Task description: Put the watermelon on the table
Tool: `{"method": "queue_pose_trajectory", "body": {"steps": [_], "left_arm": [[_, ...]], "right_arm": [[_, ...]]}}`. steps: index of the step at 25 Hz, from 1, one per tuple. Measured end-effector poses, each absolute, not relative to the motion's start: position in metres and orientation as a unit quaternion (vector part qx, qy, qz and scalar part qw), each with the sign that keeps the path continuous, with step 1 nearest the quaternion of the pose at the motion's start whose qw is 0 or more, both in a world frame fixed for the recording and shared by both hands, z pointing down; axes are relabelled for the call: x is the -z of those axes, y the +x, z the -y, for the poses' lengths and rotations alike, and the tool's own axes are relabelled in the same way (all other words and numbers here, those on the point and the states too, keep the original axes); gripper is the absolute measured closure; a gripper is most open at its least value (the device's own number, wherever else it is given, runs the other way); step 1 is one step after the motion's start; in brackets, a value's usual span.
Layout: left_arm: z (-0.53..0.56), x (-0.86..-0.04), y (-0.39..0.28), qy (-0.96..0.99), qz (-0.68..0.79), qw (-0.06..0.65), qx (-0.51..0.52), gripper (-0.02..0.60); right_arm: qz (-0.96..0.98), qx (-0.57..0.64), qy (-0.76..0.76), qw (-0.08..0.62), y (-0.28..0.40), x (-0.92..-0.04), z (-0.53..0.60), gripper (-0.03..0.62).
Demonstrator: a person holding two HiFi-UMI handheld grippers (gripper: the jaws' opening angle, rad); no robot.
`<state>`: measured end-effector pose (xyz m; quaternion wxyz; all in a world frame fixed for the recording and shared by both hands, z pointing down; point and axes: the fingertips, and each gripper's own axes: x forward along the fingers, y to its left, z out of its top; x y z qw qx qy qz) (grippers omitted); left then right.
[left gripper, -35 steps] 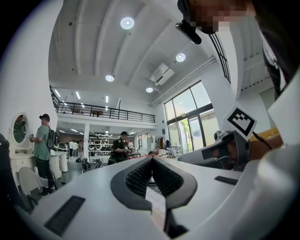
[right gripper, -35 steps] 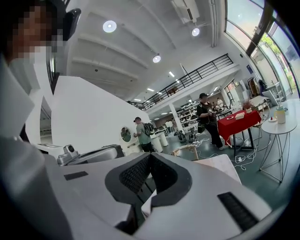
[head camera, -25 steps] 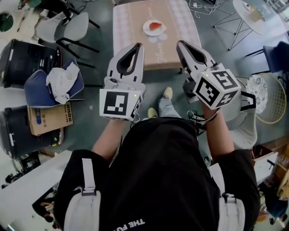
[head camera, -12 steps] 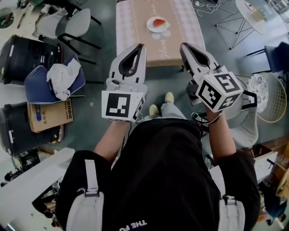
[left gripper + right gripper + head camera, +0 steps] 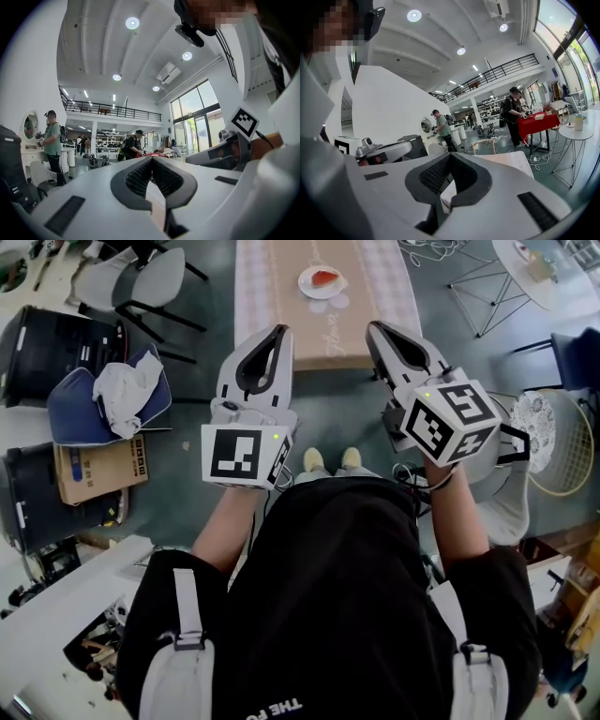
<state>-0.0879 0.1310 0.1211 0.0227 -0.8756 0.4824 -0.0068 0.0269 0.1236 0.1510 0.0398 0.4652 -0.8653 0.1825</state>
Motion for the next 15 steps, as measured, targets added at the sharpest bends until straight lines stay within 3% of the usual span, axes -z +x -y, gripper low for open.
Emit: {"method": "queue_pose_trajectory", "body": {"steps": [15], "left_arm": [[-0.142,-0.116,-0.071,-0.871,-0.491,0.027,0.009,0.574]], "right_arm": [[0.867,-0.179,0.462,0.046,0.054,-0.153,-0.135,0.58]]}}
